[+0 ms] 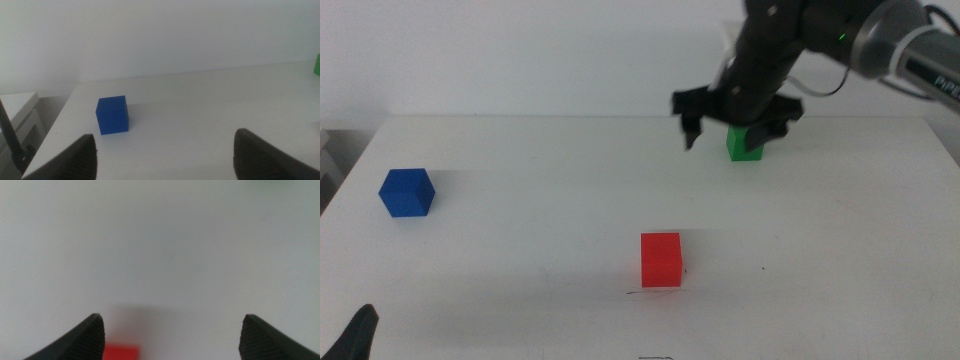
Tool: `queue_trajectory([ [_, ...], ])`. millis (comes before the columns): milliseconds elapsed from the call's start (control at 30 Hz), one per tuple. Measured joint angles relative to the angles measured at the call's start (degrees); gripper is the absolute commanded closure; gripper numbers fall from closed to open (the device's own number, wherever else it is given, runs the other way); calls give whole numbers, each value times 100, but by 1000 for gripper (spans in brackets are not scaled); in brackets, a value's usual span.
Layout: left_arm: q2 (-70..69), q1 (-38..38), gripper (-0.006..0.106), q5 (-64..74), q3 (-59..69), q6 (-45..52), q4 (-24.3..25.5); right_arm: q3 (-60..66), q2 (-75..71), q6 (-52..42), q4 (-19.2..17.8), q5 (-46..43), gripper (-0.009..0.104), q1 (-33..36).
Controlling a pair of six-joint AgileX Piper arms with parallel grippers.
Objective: Stack red cubes first, then green, then blue cubes in a specific spot.
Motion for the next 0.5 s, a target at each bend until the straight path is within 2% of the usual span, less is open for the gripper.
queue_trajectory([
  [200,0,0,7,0,0,0,0,-954,573,-702,11,54,21,-706],
  [500,0,0,7,0,0,0,0,-2437,1858,-1496,26,63,21,-1320],
])
